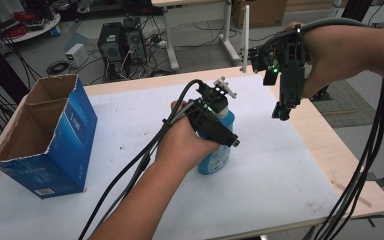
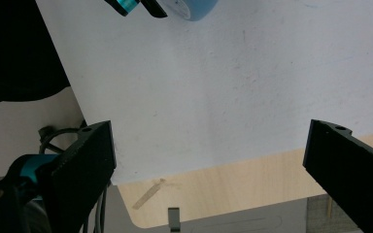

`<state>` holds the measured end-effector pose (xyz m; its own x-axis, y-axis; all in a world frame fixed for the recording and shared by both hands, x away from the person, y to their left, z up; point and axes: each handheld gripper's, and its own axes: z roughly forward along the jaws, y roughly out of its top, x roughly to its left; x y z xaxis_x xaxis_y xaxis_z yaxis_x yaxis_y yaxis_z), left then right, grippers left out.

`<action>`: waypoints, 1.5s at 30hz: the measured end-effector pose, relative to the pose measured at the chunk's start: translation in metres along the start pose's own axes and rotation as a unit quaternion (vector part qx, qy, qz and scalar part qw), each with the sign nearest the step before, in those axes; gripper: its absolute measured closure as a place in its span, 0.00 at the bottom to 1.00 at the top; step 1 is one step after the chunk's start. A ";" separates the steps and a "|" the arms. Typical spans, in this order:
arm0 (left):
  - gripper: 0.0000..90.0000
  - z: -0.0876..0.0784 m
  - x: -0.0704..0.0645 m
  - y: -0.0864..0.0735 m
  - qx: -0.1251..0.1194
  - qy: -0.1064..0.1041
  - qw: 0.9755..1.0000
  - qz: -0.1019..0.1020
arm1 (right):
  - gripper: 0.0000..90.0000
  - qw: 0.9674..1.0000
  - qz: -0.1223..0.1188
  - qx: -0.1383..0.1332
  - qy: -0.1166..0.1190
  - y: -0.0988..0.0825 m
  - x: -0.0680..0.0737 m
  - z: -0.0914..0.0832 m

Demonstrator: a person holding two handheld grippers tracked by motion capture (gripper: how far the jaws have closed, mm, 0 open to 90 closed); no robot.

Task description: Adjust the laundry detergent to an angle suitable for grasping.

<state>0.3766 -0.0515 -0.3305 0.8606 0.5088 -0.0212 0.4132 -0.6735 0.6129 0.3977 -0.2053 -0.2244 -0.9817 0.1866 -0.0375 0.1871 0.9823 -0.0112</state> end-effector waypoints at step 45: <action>0.49 -0.017 -0.003 -0.002 0.022 -0.007 0.999 0.029 | 0.04 1.000 -0.004 0.000 0.003 0.002 0.001 0.002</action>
<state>0.3680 -0.0429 -0.3181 0.8872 0.4614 0.0017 0.3753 -0.7239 0.5790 0.3973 -0.2030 -0.2264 -0.9835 0.1783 -0.0314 0.1787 0.9838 -0.0121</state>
